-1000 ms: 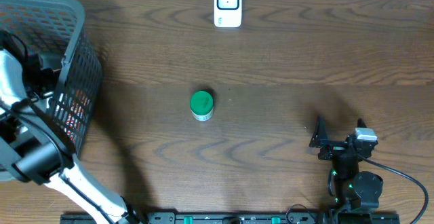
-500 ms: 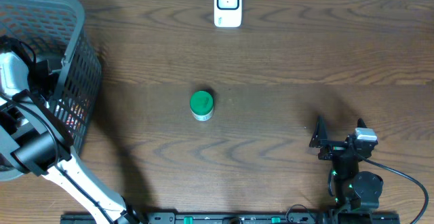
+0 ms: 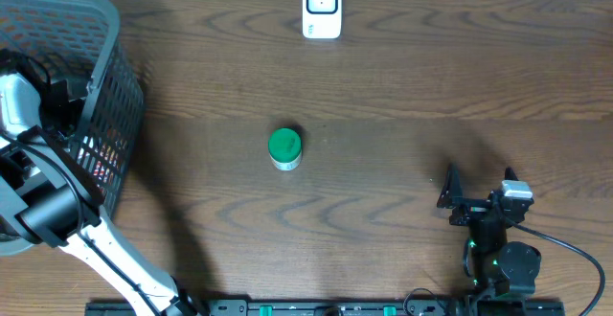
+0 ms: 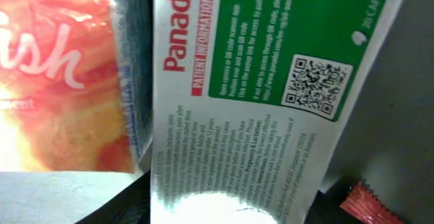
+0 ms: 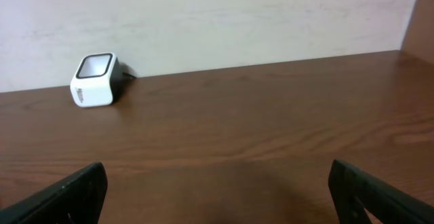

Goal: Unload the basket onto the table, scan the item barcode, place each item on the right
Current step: 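Reach the left gripper into the basket and grasp the white Panadol box, then carry the Panadol box right of the bottle and release it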

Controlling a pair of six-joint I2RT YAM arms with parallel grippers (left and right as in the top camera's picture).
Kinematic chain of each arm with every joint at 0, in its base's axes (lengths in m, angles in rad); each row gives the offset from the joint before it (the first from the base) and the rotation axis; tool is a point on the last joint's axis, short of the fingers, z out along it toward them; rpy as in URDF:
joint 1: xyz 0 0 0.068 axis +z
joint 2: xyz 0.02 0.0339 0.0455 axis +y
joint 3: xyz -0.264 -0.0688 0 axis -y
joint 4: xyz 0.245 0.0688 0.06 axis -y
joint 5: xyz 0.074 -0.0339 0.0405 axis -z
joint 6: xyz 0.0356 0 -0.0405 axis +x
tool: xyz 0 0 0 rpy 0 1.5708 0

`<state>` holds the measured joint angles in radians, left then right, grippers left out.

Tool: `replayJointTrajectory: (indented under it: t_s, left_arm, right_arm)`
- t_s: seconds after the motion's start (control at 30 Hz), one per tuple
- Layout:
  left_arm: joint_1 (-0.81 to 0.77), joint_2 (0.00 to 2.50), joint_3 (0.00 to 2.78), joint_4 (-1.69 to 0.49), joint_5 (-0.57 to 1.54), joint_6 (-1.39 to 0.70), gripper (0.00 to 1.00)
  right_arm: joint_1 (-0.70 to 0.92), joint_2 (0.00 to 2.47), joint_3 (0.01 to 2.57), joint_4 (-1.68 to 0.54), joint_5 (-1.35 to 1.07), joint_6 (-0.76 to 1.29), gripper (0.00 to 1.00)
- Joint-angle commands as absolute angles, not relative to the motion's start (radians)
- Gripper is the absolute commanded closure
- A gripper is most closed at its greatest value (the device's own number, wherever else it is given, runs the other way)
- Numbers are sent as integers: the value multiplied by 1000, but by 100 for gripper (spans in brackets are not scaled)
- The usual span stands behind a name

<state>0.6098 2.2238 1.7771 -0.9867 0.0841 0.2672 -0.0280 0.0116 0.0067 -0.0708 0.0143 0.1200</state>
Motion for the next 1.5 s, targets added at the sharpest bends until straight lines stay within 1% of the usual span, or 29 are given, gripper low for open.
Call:
replayJointTrajectory:
  t_s: [0.0, 0.17, 0.3, 0.67, 0.73, 0.77, 0.87, 1.1, 1.2, 1.27, 1.47]
  left_arm:
    - [610, 2280, 1775, -1004, 109, 274, 49]
    - [610, 2248, 1775, -1008, 88, 225, 49]
    - [610, 2170, 1776, -1010, 60, 177, 52]
    - [610, 1845, 1776, -1003, 60, 143, 52]
    - [610, 1780, 1776, -1004, 60, 114, 52]
    - [610, 1718, 1776, -1004, 66, 60, 52]
    - [610, 1607, 1776, -1008, 162, -1, 52]
    - [600, 1353, 1776, -1106, 589, -88, 52]
    - [556, 1260, 1776, -1153, 724, -88, 52]
    - [494, 1204, 1776, -1182, 777, -88, 52]
    - [247, 1117, 1776, -1211, 778, -139, 52]
  right_arm:
    - [-19, 5, 5, -75, 10, 107, 1]
    - [-19, 5, 5, -75, 10, 107, 1]
    - [-19, 5, 5, -75, 10, 107, 1]
    - [-19, 5, 5, -75, 10, 107, 1]
    - [-19, 5, 5, -75, 10, 107, 1]
    - [-19, 5, 5, -75, 10, 107, 1]
    - [-19, 5, 5, -75, 10, 107, 1]
    - [-19, 5, 5, -75, 10, 107, 1]
    - [-19, 5, 5, -75, 10, 107, 1]
    - [-19, 5, 5, -75, 10, 107, 1]
    - [-19, 5, 5, -75, 10, 107, 1]
